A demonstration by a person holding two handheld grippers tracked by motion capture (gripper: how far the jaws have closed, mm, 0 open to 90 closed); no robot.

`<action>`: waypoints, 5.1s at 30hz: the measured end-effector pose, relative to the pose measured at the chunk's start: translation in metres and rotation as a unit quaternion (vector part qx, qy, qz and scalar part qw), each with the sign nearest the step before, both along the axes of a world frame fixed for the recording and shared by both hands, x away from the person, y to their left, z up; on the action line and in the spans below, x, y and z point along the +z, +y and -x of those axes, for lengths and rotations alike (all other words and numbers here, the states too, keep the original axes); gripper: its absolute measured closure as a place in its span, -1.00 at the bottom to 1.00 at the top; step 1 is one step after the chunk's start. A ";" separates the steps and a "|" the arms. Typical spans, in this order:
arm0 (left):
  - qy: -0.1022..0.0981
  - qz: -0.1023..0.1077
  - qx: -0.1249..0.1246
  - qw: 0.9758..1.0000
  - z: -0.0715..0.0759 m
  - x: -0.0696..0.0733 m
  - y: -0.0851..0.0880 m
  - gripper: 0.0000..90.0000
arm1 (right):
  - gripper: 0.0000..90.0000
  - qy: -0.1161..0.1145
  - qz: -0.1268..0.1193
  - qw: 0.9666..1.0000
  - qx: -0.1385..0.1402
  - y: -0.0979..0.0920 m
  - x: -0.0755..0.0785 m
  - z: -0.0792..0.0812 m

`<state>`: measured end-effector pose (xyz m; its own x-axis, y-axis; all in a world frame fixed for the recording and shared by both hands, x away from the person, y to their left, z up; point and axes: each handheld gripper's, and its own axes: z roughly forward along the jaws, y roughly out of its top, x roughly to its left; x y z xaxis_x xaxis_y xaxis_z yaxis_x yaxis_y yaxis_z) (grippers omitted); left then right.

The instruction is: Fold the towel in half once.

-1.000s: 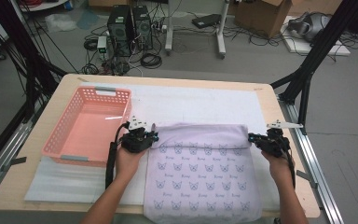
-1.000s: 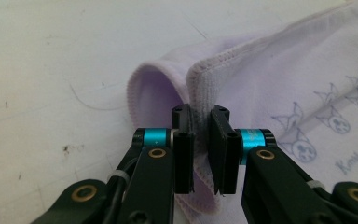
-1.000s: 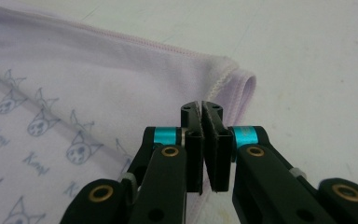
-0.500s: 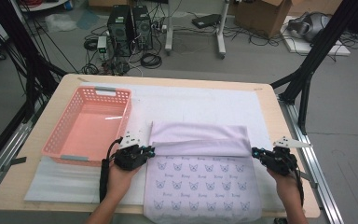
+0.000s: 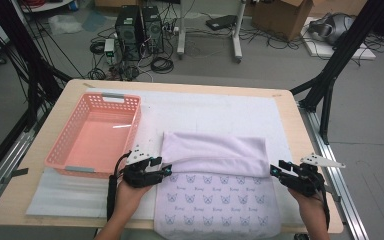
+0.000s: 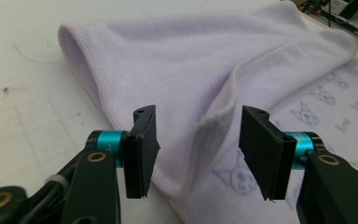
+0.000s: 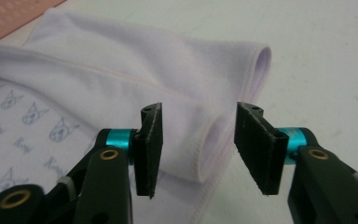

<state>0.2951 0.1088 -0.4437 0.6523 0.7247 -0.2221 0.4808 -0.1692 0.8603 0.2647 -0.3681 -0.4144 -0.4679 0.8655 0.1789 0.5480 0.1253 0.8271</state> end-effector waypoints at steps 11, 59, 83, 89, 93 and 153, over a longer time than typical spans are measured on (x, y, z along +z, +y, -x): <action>0.016 -0.033 -0.024 0.999 -0.008 -0.002 -0.013 0.92 | 0.89 0.064 0.071 0.995 0.020 0.026 -0.022 -0.040; -0.005 0.020 -0.071 0.997 0.116 0.008 0.016 0.09 | 0.44 -0.001 0.005 1.000 0.021 0.005 0.005 0.113; -0.008 0.039 -0.053 0.998 0.051 0.023 0.012 -0.08 | 0.36 0.033 0.063 0.997 0.023 0.028 -0.023 0.011; -0.002 0.041 -0.028 0.999 0.034 0.022 0.012 -0.09 | 0.37 0.034 0.141 0.989 0.007 0.038 -0.027 -0.006; 0.003 0.034 -0.016 0.999 0.018 0.017 0.007 -0.09 | 0.41 0.042 0.139 0.989 -0.025 0.028 -0.022 -0.012; 0.014 -0.037 0.103 0.994 -0.102 0.026 -0.019 0.92 | 0.91 0.009 0.032 0.998 -0.049 0.011 -0.014 -0.087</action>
